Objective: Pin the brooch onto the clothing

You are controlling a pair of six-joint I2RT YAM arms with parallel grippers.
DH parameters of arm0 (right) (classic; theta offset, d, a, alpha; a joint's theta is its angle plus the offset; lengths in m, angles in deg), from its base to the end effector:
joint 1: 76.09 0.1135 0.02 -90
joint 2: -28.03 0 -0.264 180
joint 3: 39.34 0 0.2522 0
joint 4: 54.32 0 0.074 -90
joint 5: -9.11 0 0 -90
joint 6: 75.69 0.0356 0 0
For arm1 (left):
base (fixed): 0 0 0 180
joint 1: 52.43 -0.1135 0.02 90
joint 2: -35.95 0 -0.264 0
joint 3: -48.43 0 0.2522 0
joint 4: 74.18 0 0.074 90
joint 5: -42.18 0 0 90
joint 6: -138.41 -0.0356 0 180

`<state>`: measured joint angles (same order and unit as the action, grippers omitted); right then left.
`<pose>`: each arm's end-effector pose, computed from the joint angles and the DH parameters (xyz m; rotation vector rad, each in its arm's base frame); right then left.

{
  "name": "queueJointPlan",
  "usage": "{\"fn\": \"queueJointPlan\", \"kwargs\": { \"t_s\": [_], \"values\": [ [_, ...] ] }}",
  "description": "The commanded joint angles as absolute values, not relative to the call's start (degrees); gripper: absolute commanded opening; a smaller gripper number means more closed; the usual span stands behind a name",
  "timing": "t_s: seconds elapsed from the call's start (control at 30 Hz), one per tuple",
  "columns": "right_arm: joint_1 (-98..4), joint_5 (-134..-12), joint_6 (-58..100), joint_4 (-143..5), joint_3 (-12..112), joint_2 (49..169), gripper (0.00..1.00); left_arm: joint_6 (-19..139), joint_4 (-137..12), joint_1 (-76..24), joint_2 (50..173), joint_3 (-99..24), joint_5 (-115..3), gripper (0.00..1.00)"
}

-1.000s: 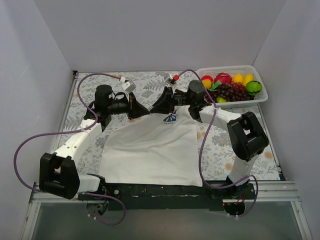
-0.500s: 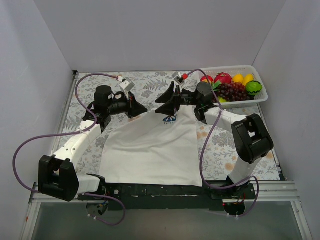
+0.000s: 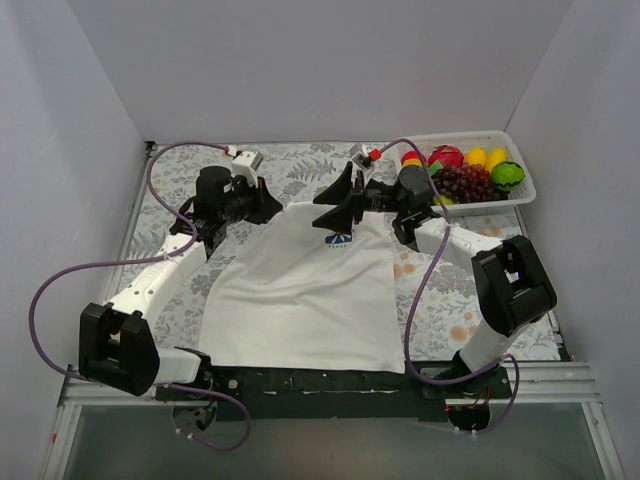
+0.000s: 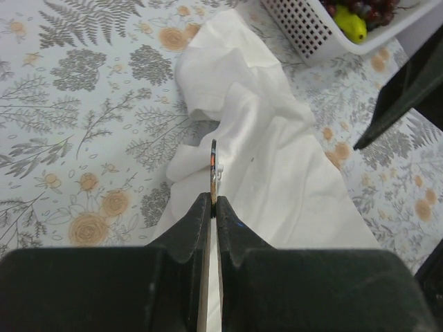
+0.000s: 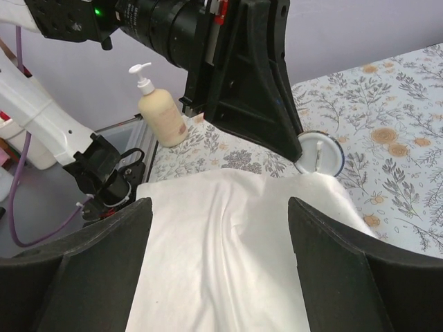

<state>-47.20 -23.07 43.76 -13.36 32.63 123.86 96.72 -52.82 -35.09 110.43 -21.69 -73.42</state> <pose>0.3062 0.2034 0.3015 -0.9447 1.2764 1.4525 0.2784 -0.1030 0.3027 -0.2789 2.1591 -1.1455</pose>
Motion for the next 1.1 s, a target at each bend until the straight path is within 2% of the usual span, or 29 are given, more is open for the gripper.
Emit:
{"fn": "queueJointPlan", "kwargs": {
  "t_s": [0.0,0.33,0.47,0.67,0.77,0.8,0.9,1.07],
  "values": [
    [-47.35,-24.03,40.85,-15.08,32.07,121.63,0.86,98.5,-49.26,-34.15,111.62,-26.32,-62.5,0.0],
    [-47.35,-25.17,36.82,-20.7,27.51,118.73,0.86,100.61,-48.64,-33.71,116.1,-30.71,-59.43,0.0],
    [-47.08,-28.06,30.32,-29.03,25.22,116.8,0.87,101.58,-47.15,-33.71,119.53,-34.32,-56.79,0.0],
    [-42.97,-40.43,18.9,-47.4,23.29,114.16,0.86,103.68,-45.39,-34.15,128.3,-41.77,-54.41,0.0],
    [-41.72,-48.0,18.96,-53.03,22.93,114.68,0.83,105.09,-45.04,-35.03,132.18,-44.77,-55.46,0.0],
    [-41.55,-54.89,19.49,-55.4,23.28,115.12,0.8,105.7,-45.04,-35.55,133.06,-45.22,-55.99,0.0],
    [-41.46,-64.85,20.11,-65.07,25.21,116.88,0.76,107.29,-45.04,-37.13,135.88,-47.76,-56.43,0.0],
    [-41.46,-72.7,20.11,-70.36,24.52,116.97,0.74,109.84,-44.42,-39.95,140.97,-52.07,-55.46,0.0]
  ]
}}
